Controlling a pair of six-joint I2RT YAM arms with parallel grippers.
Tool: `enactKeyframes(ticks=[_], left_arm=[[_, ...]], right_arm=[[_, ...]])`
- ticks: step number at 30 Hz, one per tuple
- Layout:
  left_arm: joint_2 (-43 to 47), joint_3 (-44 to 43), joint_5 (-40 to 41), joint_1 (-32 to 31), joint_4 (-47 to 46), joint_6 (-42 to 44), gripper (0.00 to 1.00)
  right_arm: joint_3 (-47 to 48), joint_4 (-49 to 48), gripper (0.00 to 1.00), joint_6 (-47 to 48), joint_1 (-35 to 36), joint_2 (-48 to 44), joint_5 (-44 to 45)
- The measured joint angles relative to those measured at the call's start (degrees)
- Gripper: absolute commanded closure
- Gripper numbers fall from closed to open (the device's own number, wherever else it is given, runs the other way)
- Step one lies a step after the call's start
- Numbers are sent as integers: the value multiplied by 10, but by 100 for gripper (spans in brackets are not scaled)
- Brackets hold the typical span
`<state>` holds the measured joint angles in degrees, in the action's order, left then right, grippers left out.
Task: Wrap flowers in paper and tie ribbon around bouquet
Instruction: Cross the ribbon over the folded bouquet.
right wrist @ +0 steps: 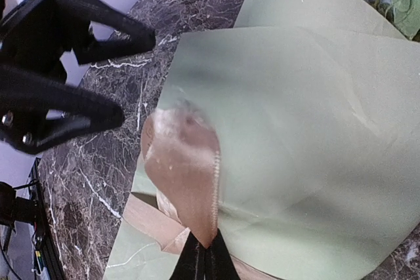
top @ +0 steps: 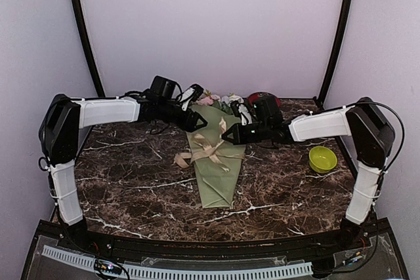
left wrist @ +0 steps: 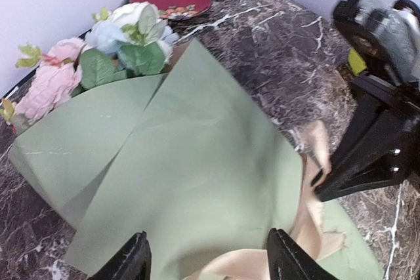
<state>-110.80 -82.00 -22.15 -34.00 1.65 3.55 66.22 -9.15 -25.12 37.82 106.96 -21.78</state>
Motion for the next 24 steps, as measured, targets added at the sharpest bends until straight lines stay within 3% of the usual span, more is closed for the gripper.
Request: enactKeyframes(ticks=[6, 11, 12, 17, 18, 24], left_arm=[[-43, -57, 8, 20, 116, 67, 39], [-59, -57, -3, 13, 158, 92, 51], [-59, -57, -3, 12, 160, 94, 55], [-63, -58, 19, 10, 167, 102, 97], [-65, -58, 24, 10, 169, 107, 100], [-61, -39, 47, 10, 148, 103, 100]], right_arm=[[-5, 6, 100, 0, 0, 0, 0], [-5, 8, 100, 0, 0, 0, 0], [-5, 10, 100, 0, 0, 0, 0], [-5, 17, 100, 0, 0, 0, 0], [-5, 17, 100, 0, -1, 0, 0], [-3, 20, 100, -3, -12, 0, 2]])
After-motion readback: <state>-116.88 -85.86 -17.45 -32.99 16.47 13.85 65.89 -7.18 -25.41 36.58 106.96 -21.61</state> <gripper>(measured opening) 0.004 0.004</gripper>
